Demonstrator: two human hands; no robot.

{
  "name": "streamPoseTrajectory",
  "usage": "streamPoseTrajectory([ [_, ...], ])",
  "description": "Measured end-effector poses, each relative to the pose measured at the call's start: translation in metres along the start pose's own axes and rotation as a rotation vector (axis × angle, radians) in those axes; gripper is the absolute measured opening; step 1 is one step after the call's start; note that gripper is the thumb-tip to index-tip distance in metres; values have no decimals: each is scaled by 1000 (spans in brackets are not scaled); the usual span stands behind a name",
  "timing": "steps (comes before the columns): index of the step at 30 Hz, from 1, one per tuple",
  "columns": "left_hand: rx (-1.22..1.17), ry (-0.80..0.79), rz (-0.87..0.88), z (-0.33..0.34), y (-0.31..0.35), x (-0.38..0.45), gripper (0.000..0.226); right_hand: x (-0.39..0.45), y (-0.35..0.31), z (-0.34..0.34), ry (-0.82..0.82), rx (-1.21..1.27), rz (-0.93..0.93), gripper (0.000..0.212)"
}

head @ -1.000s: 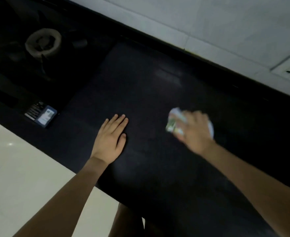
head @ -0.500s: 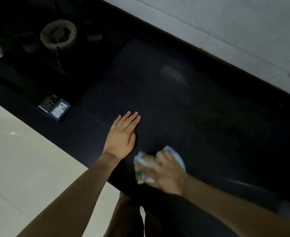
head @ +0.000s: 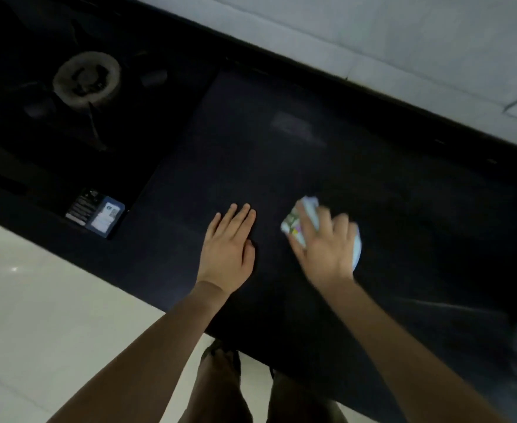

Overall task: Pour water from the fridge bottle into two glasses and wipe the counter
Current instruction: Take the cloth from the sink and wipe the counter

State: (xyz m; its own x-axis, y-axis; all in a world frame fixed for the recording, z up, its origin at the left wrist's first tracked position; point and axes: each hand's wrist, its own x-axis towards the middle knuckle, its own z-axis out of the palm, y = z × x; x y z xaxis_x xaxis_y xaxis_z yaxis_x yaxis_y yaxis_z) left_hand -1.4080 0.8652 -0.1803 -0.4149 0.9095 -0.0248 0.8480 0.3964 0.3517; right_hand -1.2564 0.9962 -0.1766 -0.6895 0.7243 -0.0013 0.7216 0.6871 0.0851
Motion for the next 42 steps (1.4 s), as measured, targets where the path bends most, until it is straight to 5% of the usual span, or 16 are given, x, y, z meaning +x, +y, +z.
streamPoseTrajectory([
  [6,62,-184,338,-4,4,7,56,-122,-35,-3,84,117,-168,59],
  [10,81,-220,570,1,8,16,54,-101,-1,-1,32,22,-319,64],
  [21,86,-223,528,7,31,35,55,18,51,-9,-89,70,468,60],
  [27,77,-212,522,14,58,52,52,-97,17,-9,44,140,357,56],
  [31,71,-228,557,26,89,69,53,-112,64,-3,26,161,157,60],
  [42,34,-222,513,37,98,78,52,19,197,12,20,74,603,54],
])
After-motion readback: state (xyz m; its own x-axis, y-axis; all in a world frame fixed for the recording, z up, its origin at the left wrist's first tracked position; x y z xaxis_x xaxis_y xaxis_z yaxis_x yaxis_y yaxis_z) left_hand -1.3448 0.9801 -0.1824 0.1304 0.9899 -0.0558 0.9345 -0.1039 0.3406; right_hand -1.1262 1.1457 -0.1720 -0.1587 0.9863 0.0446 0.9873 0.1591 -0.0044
